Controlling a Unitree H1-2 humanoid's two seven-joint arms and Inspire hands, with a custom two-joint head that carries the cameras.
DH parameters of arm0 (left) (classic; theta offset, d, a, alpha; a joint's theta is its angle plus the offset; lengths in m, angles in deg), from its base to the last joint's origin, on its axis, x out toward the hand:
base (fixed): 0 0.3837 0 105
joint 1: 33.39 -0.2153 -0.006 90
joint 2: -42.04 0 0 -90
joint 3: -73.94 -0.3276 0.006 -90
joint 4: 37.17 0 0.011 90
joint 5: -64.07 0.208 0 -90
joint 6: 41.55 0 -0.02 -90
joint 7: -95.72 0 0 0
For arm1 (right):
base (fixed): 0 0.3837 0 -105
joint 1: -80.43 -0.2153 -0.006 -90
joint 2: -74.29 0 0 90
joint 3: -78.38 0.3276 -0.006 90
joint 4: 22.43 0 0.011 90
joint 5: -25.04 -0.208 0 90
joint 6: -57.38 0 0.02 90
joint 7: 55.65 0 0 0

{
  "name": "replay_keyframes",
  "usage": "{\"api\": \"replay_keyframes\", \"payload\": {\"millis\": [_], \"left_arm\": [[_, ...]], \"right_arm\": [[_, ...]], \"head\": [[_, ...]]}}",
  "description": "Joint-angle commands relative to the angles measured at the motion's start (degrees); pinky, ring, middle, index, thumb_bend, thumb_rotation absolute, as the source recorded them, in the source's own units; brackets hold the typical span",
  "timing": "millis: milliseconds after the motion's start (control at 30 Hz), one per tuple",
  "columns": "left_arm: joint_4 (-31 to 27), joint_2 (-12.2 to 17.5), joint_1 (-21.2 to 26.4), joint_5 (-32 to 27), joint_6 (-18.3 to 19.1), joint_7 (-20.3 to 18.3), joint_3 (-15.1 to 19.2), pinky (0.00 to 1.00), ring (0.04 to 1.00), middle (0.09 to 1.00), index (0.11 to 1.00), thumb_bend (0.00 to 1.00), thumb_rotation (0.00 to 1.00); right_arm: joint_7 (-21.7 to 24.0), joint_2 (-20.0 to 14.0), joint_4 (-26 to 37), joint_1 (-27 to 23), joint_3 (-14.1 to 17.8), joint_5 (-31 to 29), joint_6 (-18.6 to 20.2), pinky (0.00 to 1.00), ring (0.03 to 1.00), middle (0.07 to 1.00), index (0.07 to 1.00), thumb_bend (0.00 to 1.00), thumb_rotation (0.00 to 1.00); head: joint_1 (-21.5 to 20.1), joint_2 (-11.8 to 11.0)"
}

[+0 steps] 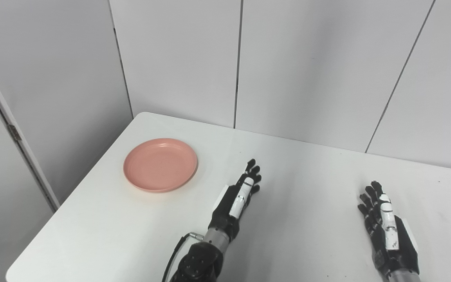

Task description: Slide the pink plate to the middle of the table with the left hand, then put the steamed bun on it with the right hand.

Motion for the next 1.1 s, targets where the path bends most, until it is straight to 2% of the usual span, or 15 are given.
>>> {"api": "replay_keyframes", "payload": {"millis": [0,133,267,433,667,933,1067], "left_arm": [[-4.9,0.6,3.0,0.6,-0.5,0.0,-0.4,0.95,0.963,0.984,0.997,0.47,1.0],[-9.2,0.4,4.5,1.0,1.1,1.0,-0.2,0.97,0.947,0.964,0.975,0.49,1.0],[-15.0,0.3,4.9,0.0,4.2,1.7,0.4,0.97,0.932,0.956,0.966,0.49,1.0],[-19.3,0.6,4.5,-1.3,5.3,1.7,1.5,0.99,0.936,0.958,0.966,0.48,1.0],[-24.5,0.4,4.5,-4.1,7.8,3.5,5.2,0.96,0.913,0.933,0.946,0.49,1.0],[-28.6,2.2,5.1,-5.7,9.0,5.5,9.3,0.97,0.936,0.953,0.962,0.46,1.0],[-28.3,4.1,5.6,-6.7,7.5,6.7,12.4,0.96,0.941,0.958,0.963,0.44,1.0]], "right_arm": [[-1.2,-0.8,-3.2,1.0,1.0,0.9,1.5,1.0,1.0,1.0,1.0,0.1,1.0],[-0.9,-1.1,-3.7,0.8,1.0,0.7,1.3,1.0,1.0,1.0,1.0,0.1,1.0],[-0.5,-1.1,-3.9,0.8,1.2,0.3,1.5,1.0,1.0,1.0,1.0,0.11,1.0],[-0.5,-1.1,-3.4,0.8,1.5,0.1,2.1,1.0,1.0,1.0,1.0,0.1,1.0],[-0.8,-1.1,-2.1,1.0,1.8,0.1,3.7,1.0,1.0,1.0,1.0,0.09,1.0],[-0.6,-1.2,-1.2,1.1,1.8,-0.2,4.4,1.0,1.0,1.0,1.0,0.09,1.0],[-0.8,-1.1,-0.7,1.2,1.9,-0.4,5.1,1.0,1.0,1.0,1.0,0.09,1.0]], "head": [[-0.1,0.1],[0.0,0.1],[0.4,0.1],[1.0,0.0],[2.4,-0.1],[3.1,-0.2],[3.3,-0.2]]}}
